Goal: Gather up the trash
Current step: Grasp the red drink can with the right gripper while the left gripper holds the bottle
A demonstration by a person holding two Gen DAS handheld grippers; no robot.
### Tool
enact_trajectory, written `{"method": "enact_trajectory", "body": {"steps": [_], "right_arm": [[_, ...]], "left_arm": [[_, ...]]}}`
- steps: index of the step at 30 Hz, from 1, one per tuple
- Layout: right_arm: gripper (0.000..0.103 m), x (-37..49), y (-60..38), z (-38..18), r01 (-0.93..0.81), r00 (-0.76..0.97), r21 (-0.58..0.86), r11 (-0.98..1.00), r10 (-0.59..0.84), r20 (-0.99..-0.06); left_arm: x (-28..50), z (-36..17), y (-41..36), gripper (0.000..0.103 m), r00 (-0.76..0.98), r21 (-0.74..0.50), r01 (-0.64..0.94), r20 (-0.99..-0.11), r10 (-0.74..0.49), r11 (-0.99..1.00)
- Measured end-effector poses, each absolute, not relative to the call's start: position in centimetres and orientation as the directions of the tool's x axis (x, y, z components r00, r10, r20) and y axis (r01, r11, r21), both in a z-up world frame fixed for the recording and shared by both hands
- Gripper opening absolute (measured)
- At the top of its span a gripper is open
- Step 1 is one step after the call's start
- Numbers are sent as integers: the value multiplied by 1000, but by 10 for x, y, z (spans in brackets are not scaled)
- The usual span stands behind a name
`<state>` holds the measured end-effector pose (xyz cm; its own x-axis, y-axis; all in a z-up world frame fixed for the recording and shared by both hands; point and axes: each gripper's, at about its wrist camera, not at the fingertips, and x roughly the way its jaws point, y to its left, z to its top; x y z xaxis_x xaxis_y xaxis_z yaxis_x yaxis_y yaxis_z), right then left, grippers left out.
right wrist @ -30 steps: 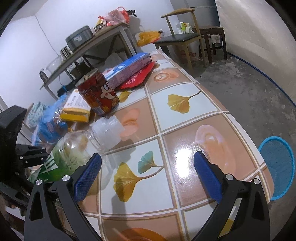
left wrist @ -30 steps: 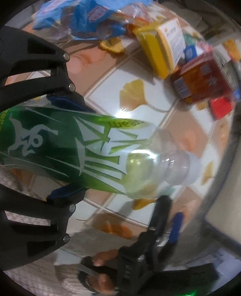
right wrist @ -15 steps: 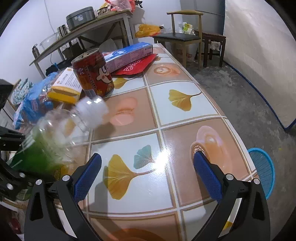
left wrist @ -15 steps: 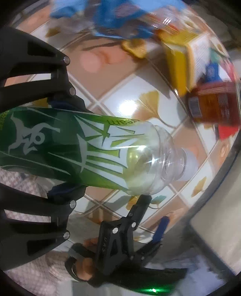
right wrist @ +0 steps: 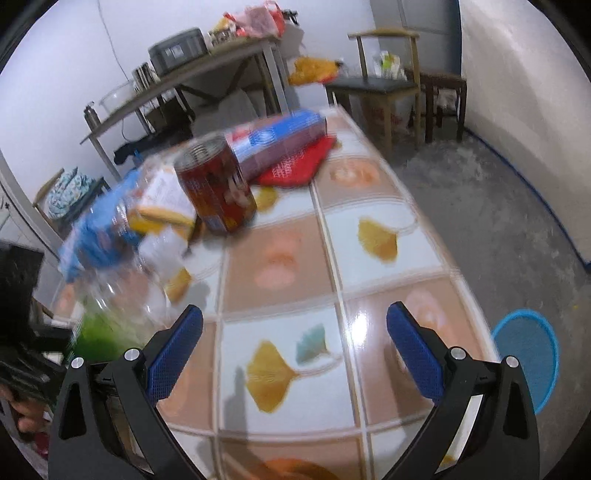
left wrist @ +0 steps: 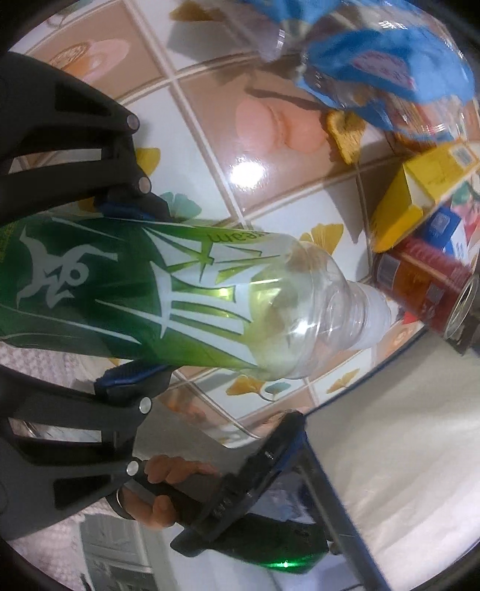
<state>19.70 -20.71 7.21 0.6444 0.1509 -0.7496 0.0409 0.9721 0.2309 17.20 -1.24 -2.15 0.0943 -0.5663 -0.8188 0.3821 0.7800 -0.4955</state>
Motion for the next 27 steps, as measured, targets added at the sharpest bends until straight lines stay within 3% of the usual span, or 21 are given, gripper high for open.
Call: {"method": "enact_trajectory", "body": {"steps": [13, 27], "right_arm": [[97, 237, -185, 101, -26, 680, 317, 948, 249, -690], [97, 241, -173, 101, -48, 675, 329, 943, 274, -685]], "left_arm": [[150, -13, 38, 57, 151, -555, 320, -770, -620, 767], [152, -12, 22, 57, 149, -559, 302, -772, -618, 772]]}}
